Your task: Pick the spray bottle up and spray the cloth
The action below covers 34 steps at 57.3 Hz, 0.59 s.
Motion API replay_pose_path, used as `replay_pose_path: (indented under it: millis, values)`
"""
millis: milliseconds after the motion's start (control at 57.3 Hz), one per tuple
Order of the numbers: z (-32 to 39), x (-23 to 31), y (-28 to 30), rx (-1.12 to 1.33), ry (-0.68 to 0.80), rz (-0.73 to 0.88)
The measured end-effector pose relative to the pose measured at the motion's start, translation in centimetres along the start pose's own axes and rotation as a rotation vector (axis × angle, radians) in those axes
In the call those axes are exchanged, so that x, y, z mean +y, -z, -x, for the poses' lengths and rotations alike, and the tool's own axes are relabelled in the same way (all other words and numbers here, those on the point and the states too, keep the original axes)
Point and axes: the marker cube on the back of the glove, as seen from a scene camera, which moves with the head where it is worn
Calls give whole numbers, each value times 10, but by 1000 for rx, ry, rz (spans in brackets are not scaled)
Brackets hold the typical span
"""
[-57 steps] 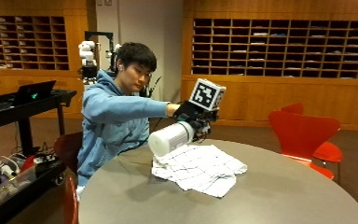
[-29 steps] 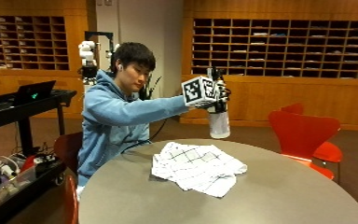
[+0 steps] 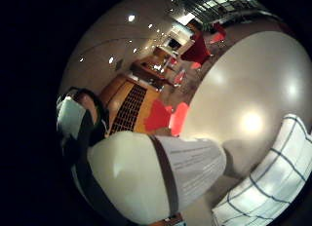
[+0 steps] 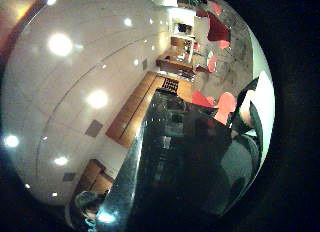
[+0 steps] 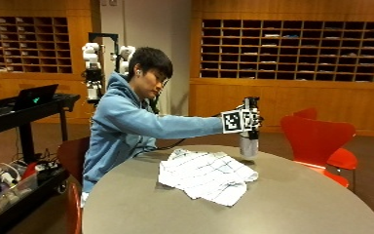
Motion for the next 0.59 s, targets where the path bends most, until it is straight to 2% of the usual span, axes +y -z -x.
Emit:
replay_pose_path:
  millis: [227,314,436,593]
  values:
    - [-17,-3,-21,44,1,41]
    - [-17,14,-19,31,2,195]
    - [-21,-1,-24,65,8,132]
    - [-4,20,-2,11,-7,373]
